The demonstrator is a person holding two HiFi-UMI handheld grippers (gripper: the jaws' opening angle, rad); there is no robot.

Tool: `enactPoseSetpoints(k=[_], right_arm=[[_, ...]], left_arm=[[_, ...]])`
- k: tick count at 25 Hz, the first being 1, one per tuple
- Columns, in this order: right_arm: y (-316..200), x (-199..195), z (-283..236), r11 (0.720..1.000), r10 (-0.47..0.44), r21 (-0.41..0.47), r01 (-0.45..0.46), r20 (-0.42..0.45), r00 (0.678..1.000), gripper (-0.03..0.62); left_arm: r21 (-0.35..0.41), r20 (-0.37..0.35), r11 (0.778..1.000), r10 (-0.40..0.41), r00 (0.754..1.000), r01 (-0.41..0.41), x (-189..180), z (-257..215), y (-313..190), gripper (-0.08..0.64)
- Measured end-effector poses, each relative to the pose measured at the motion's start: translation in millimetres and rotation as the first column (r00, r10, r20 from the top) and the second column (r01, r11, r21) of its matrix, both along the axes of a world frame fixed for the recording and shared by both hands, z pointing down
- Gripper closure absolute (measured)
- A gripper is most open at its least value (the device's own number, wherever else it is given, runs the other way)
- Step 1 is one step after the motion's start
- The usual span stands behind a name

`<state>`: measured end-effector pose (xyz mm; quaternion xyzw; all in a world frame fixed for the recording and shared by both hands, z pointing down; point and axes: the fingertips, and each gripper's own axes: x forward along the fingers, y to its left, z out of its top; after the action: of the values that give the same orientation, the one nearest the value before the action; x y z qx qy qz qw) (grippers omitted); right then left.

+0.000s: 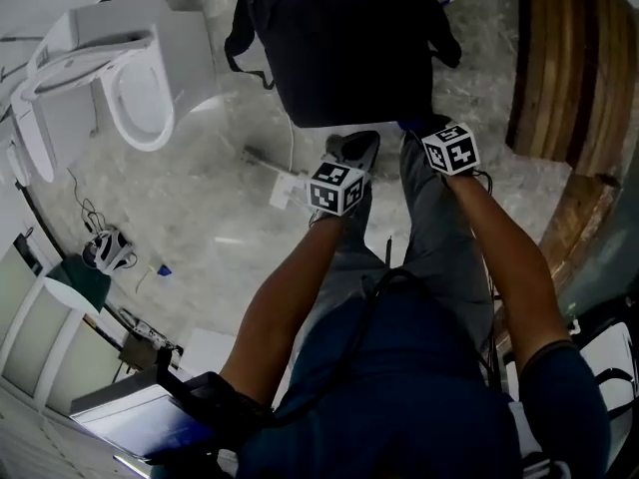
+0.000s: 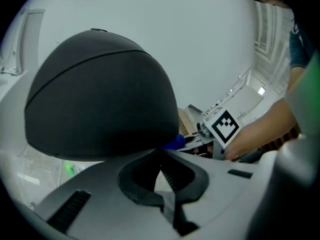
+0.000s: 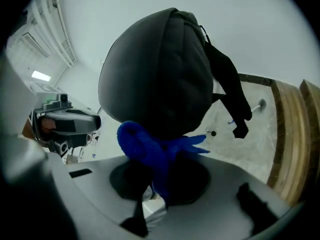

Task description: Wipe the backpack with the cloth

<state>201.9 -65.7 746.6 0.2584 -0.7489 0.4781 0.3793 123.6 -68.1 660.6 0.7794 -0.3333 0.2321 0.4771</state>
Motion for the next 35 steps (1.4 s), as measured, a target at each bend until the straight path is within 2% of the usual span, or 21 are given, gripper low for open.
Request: enactPoseSetpoints(k=[3,4,6,8,9,12,16,19,24,30,33,35], right_arm=[[-9.1,31.8,2.3,1.0,-0.024,0.001,0.024,-0.033,0.999,0.537],[-15.8,41.0,2.7,1.0,0.01,0.003,-0.01,-0.038,0.999,0.537],[-38.3,57.2,-0.8,0.989,0.147,0.012,-0.147,-0.01,0.989,0.537],[-69.9,64.8,-11.1,0.961,0.273,0.027,-0.275,0.07,0.96,0.537],[-86.0,64.4,-15.6,0.953,0.294,0.039,-0.3,0.106,0.95,0.537],[-124.5,59.5,-19.0,0.954,0.277,0.069,-0.291,0.165,0.947,0.537],[-167.9,58.7,-28.7,0.933,0.323,0.078,-0.352,0.252,0.912,0.537],[-209.1,49.4,-32.4,0.93,0.31,0.116,-0.349,0.261,0.914,0.537],[-294.4,44.2,-51.1,0.879,0.374,0.178,-0.442,0.317,0.872,0.537],[-370.2,32.3,-72.8,0.863,0.362,0.244,-0.443,0.313,0.878,0.537],[-401.5,26.7,-80.8,0.864,0.331,0.294,-0.409,0.282,0.901,0.537],[-418.4,20.6,-84.7,0.874,0.286,0.333,-0.354,0.238,0.928,0.537]], left_arm=[[-0.026,-0.038,0.999,0.02,0.999,-0.021,36.0,-4.3,-1.6,0.557],[-0.034,-0.048,0.999,0.024,0.999,-0.025,43.8,-6.1,-2.6,0.557],[-0.043,-0.066,0.999,0.018,0.998,-0.021,54.9,-11.1,-5.4,0.557],[-0.045,-0.085,0.999,-0.002,0.996,-0.001,62.5,-17.4,-10.2,0.555],[-0.042,-0.093,0.999,-0.013,0.996,0.009,65.3,-20.3,-13.6,0.557],[-0.03,-0.101,0.999,-0.033,0.994,0.031,69.1,-25.1,-23.3,0.557],[-0.022,-0.095,0.998,-0.065,0.993,0.063,63.0,-28.1,-26.6,0.557],[-0.013,-0.083,0.996,-0.088,0.993,0.087,52.1,-28.1,-30.7,0.555],[0.0,-0.085,0.99,-0.144,0.986,0.144,34.1,-29.7,-44.2,0.557],[0.004,-0.108,0.978,-0.205,0.973,0.207,20.6,-43.5,-56.3,0.557],[0.037,-0.119,0.972,-0.225,0.967,0.231,10.4,-57.5,-71.0,0.557],[0.085,-0.119,0.967,-0.231,0.966,0.242,1.5,-71.1,-87.0,0.555]])
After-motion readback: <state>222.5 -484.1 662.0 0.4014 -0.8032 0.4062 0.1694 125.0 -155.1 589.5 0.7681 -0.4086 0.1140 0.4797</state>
